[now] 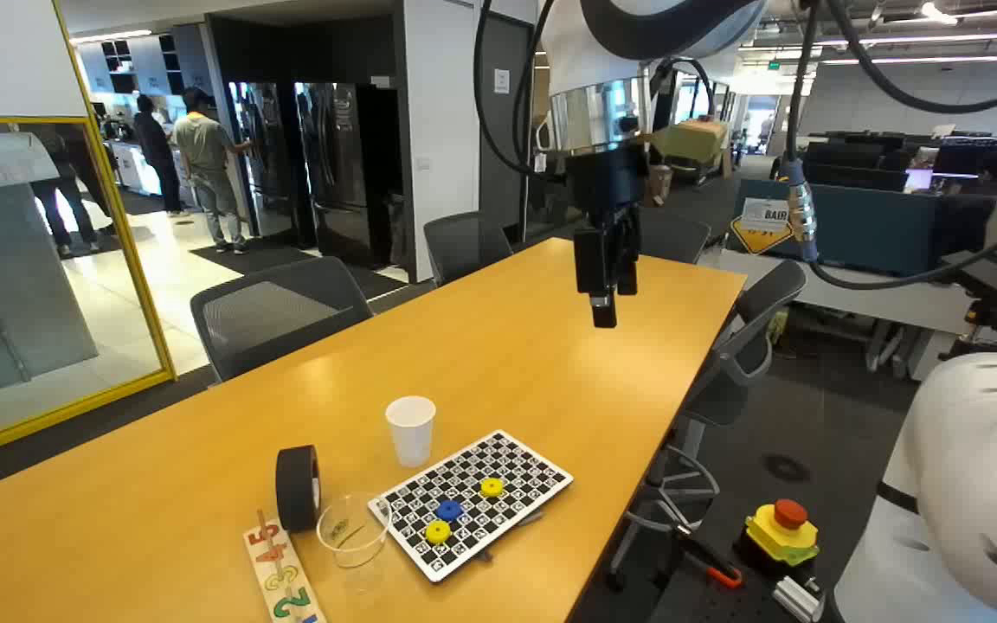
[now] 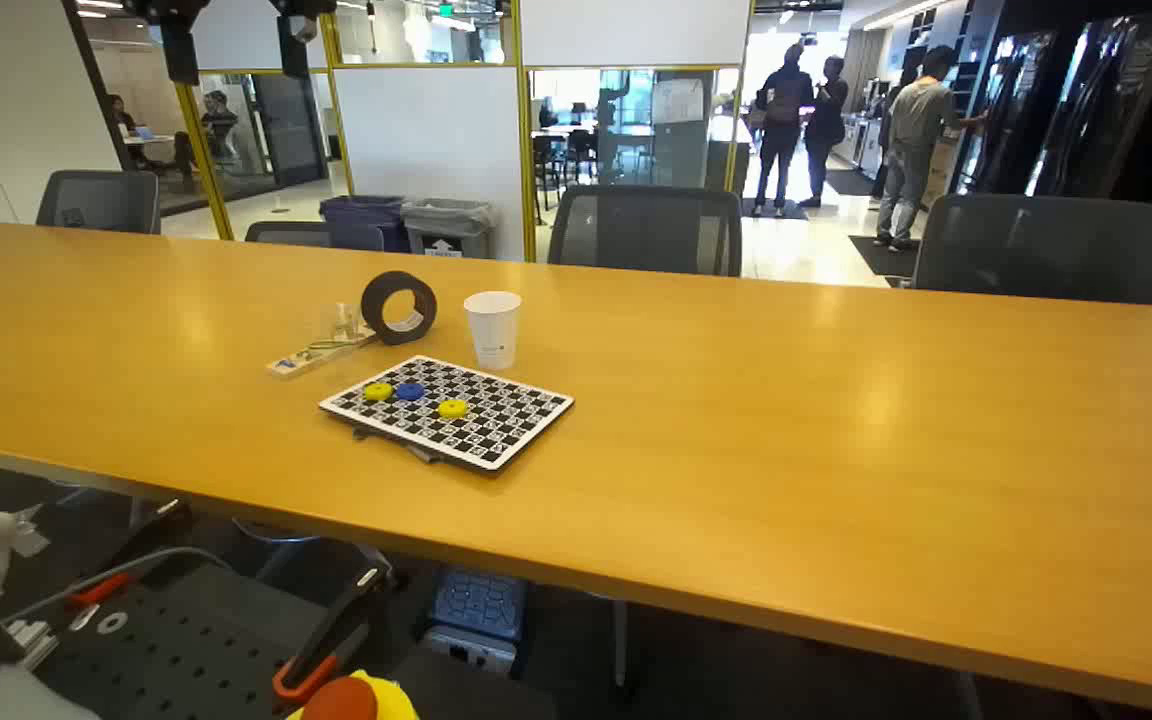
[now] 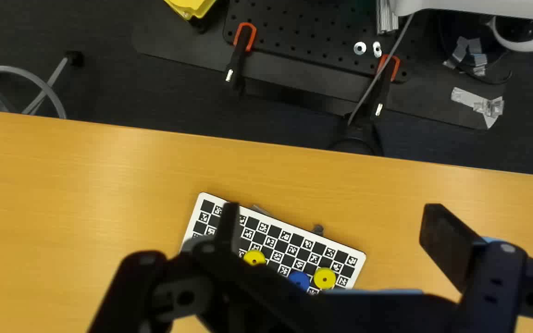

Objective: Put the tiles on the board in the cups

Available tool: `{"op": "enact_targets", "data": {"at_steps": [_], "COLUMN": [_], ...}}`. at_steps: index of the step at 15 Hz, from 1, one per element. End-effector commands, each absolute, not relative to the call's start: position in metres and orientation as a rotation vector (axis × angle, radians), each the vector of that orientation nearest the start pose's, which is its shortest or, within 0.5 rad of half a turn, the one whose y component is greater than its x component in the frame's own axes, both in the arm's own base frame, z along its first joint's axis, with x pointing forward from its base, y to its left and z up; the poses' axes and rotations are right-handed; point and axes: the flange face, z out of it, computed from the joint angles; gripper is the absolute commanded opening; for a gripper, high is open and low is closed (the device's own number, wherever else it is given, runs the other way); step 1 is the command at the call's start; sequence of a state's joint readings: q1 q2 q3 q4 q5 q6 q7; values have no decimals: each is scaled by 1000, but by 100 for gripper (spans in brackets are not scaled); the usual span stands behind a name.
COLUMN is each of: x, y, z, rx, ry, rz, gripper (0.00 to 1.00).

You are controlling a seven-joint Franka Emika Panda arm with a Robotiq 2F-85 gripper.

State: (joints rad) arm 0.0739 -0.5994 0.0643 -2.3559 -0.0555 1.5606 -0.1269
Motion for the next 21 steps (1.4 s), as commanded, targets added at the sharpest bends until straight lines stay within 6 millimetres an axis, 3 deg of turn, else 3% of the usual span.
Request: {"op": "enact_targets", "data": {"at_steps": [1, 6, 8, 18, 21], "x": [346, 346, 351, 392, 406], "y": [45, 46, 48, 71, 73], "z": [531, 535, 521, 389, 358], "rx": [-3192, -3194, -3206, -3143, -3109], "ry": [-409, -409, -378, -605, -660], "rz": [312, 296, 249, 65, 24], "gripper": [100, 100, 100, 100, 100]}}
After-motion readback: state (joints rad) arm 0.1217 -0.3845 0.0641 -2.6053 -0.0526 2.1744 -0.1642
